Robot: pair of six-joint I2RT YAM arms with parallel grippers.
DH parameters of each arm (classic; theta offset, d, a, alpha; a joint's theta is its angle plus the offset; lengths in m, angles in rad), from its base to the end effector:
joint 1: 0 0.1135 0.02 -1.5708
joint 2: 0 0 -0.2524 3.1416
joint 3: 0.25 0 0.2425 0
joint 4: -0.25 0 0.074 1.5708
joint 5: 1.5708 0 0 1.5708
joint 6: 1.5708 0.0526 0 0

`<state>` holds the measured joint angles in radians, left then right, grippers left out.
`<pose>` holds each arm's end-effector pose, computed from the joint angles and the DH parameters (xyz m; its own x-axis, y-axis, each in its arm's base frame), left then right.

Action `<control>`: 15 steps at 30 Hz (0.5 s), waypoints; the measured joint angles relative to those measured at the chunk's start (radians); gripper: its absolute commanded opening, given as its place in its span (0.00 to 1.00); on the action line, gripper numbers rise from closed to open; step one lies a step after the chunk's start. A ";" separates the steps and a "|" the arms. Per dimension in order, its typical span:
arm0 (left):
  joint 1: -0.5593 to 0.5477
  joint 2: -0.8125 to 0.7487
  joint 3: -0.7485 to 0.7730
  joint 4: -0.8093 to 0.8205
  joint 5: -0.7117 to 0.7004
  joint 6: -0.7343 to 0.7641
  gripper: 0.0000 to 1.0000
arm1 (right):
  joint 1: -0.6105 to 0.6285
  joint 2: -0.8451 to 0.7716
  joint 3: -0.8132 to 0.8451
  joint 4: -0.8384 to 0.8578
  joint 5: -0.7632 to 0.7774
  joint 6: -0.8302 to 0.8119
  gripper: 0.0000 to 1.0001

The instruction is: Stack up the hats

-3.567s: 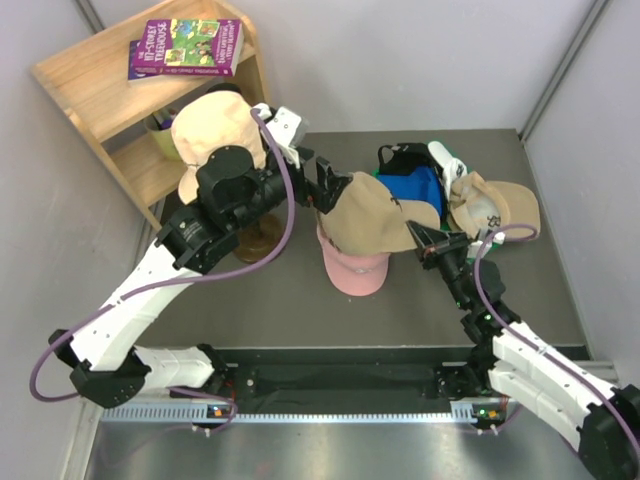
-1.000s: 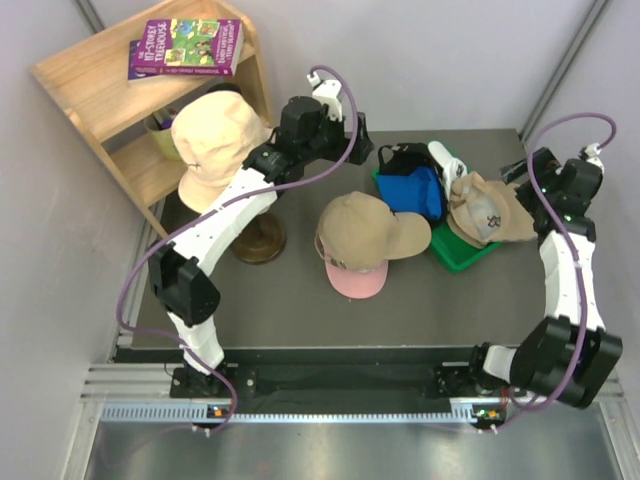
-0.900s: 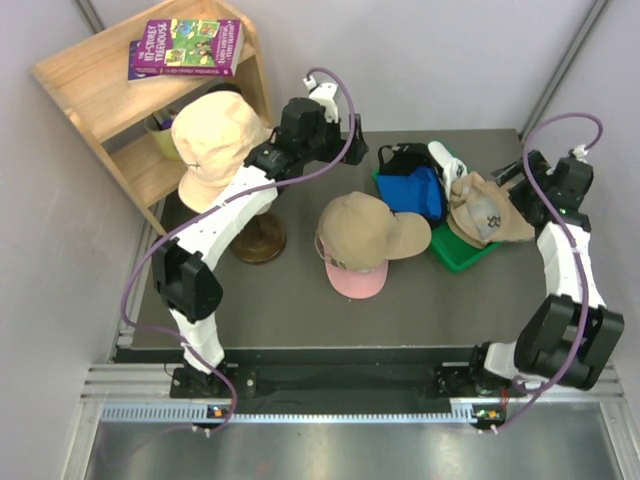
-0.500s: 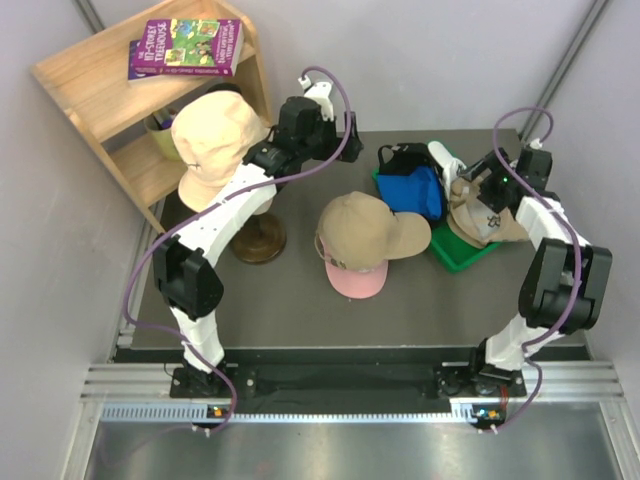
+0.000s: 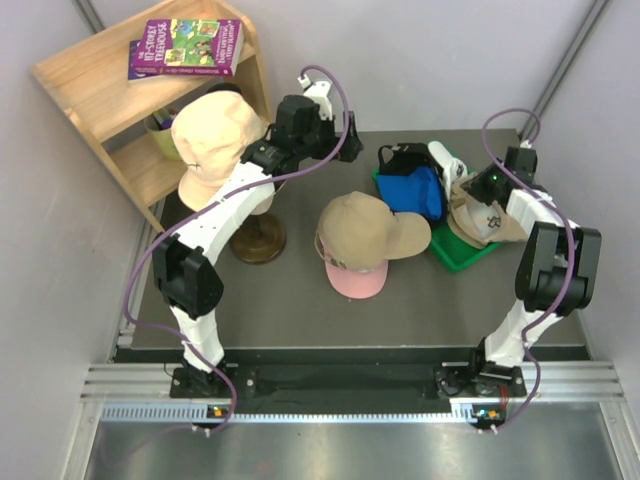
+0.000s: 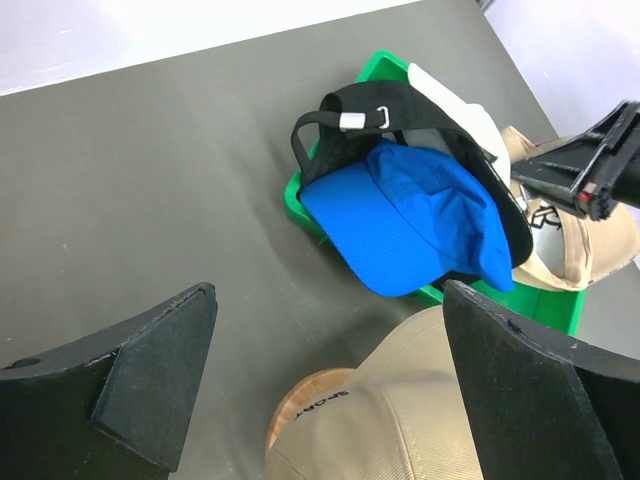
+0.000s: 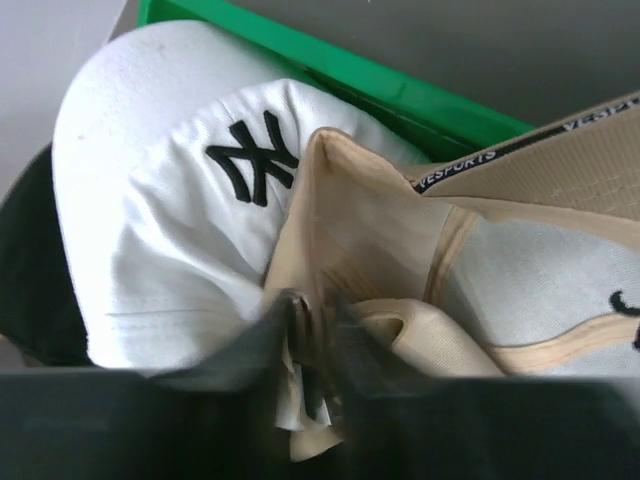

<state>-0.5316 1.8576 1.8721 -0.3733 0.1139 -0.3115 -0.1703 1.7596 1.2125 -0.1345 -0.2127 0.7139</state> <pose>0.3794 -0.2301 0.3747 -0.4706 -0.0765 -0.8790 0.4739 0.8184 -0.3250 0.3928 -0.0563 0.2114 -0.4666 0.7297 -0.4999 0.4097 0.6792 0.6090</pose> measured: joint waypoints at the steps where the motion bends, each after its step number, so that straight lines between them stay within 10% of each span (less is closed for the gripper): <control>1: 0.000 0.000 0.000 0.000 0.004 0.000 0.99 | 0.000 0.004 0.000 0.000 -0.001 0.001 0.00; 15: 0.000 0.000 0.024 0.039 0.149 0.056 0.99 | 0.043 -0.286 0.035 -0.144 0.160 0.002 0.00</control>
<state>-0.5316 1.8576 1.8961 -0.3347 0.2626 -0.2554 -0.1268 1.4734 1.2472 -0.2783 -0.0525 0.7155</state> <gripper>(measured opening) 0.991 0.041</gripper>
